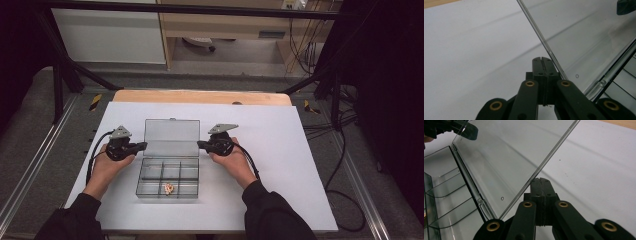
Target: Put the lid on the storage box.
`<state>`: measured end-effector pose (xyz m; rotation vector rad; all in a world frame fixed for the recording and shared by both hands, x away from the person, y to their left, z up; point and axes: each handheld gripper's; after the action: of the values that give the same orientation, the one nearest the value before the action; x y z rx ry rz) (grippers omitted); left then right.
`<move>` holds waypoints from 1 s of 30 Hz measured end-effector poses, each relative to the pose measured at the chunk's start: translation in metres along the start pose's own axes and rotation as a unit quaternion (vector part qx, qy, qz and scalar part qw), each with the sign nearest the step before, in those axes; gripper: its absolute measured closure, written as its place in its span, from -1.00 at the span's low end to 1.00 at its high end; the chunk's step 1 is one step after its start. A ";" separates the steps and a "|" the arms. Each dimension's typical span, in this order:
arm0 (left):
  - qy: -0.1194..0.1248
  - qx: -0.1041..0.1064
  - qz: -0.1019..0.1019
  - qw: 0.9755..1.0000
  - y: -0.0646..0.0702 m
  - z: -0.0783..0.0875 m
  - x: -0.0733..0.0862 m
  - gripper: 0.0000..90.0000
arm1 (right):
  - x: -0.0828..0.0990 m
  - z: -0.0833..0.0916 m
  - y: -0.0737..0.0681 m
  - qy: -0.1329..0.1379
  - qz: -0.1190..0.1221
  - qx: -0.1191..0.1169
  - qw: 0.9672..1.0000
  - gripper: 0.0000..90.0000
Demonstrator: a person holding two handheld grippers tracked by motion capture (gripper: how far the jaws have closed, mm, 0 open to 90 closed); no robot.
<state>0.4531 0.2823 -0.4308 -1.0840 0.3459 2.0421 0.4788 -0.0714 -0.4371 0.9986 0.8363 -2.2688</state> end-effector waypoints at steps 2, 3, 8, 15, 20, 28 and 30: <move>0.001 0.000 0.000 1.000 0.000 0.001 0.000 1.00 | 0.000 0.001 0.000 0.000 0.002 -0.001 1.000 1.00; 0.003 0.000 0.001 1.000 0.000 0.002 0.000 1.00 | -0.001 0.001 -0.001 0.000 0.003 -0.001 1.000 1.00; 0.008 -0.001 -0.002 1.000 0.001 0.004 -0.001 1.00 | -0.001 0.003 -0.002 0.004 0.007 -0.002 1.000 1.00; 0.010 0.001 -0.001 1.000 0.001 0.006 -0.001 1.00 | -0.003 0.007 -0.003 0.007 0.008 -0.002 1.000 1.00; 0.014 0.000 -0.003 1.000 0.001 0.007 -0.001 1.00 | -0.004 0.008 -0.004 0.009 0.008 -0.003 1.000 1.00; 0.017 -0.006 -0.010 1.000 0.005 0.015 -0.004 1.00 | -0.006 0.015 -0.008 0.016 0.012 -0.011 1.000 1.00; 0.023 -0.007 -0.007 1.000 0.006 0.019 -0.005 1.00 | -0.007 0.017 -0.009 0.018 0.014 -0.010 1.000 1.00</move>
<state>0.4393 0.2866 -0.4165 -1.1398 0.3464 2.0118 0.4692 -0.0756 -0.4200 1.0376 0.8523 -2.2202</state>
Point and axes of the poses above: each handheld gripper's, and its own axes: z roughly backward along the jaws, x roughly out of its underside, y roughly to its right, and after that the axes turned 13 degrees about -z, right-handed
